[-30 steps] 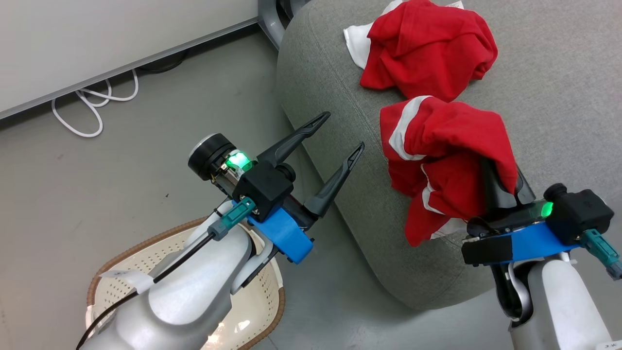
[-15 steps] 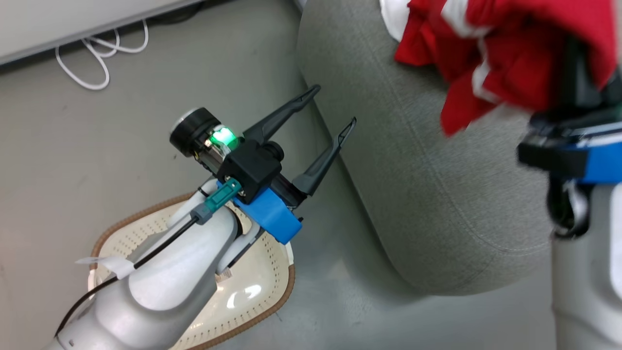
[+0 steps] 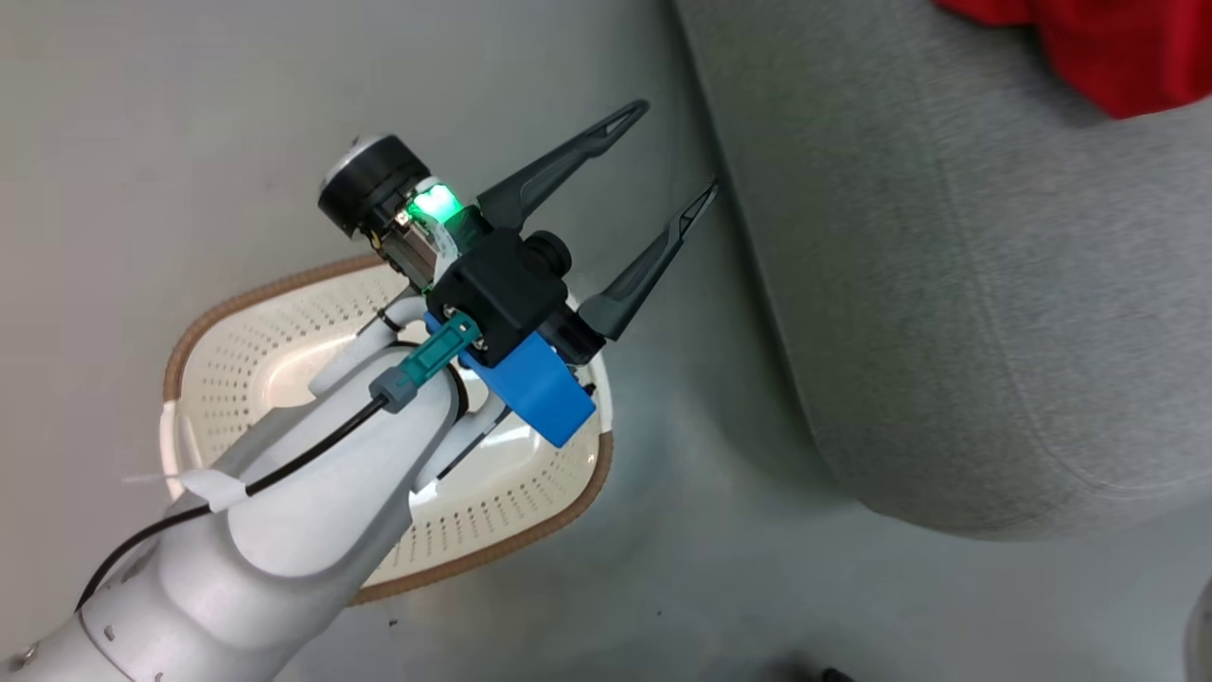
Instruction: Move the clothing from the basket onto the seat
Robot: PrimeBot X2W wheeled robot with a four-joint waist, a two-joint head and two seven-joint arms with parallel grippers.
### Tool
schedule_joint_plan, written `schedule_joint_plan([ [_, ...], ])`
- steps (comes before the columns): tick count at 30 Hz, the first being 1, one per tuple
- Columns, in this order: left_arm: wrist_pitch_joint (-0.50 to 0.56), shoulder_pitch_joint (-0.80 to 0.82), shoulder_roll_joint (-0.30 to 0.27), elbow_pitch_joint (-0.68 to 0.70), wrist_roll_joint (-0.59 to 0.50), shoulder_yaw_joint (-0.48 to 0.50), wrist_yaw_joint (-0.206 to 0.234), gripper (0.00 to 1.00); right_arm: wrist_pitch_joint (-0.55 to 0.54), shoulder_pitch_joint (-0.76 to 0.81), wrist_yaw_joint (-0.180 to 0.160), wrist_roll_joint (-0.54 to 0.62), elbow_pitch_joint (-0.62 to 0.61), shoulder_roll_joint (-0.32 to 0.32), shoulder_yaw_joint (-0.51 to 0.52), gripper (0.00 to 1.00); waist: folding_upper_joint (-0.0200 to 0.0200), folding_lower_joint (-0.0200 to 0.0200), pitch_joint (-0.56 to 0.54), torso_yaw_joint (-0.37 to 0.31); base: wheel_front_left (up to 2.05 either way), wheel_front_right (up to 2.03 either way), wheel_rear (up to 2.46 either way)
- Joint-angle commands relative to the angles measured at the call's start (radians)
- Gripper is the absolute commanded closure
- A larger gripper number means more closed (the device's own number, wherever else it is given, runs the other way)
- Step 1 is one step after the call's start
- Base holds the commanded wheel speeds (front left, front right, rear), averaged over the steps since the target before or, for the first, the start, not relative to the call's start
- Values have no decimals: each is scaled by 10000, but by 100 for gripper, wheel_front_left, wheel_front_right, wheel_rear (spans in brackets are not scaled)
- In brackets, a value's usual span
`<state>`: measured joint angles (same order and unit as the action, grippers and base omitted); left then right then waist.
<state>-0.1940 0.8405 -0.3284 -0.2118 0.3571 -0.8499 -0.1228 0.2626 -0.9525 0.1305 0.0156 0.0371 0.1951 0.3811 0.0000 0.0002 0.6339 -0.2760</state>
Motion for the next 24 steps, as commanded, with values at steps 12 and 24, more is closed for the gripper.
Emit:
schedule_joint_plan([
  [12, -161, 253, -337, 42, -90, 30, 96, 0, 35, -597, 5, -290, 3867, 1462, 998, 100, 0, -2, 1009, 574, 0, 0, 0],
  [24, -278, 278, -306, -94, 17, -35, 122, 0, 34, 68, 4, -386, 5438, 581, 1247, 76, 0, -2, 899, 620, 0, 0, 0],
])
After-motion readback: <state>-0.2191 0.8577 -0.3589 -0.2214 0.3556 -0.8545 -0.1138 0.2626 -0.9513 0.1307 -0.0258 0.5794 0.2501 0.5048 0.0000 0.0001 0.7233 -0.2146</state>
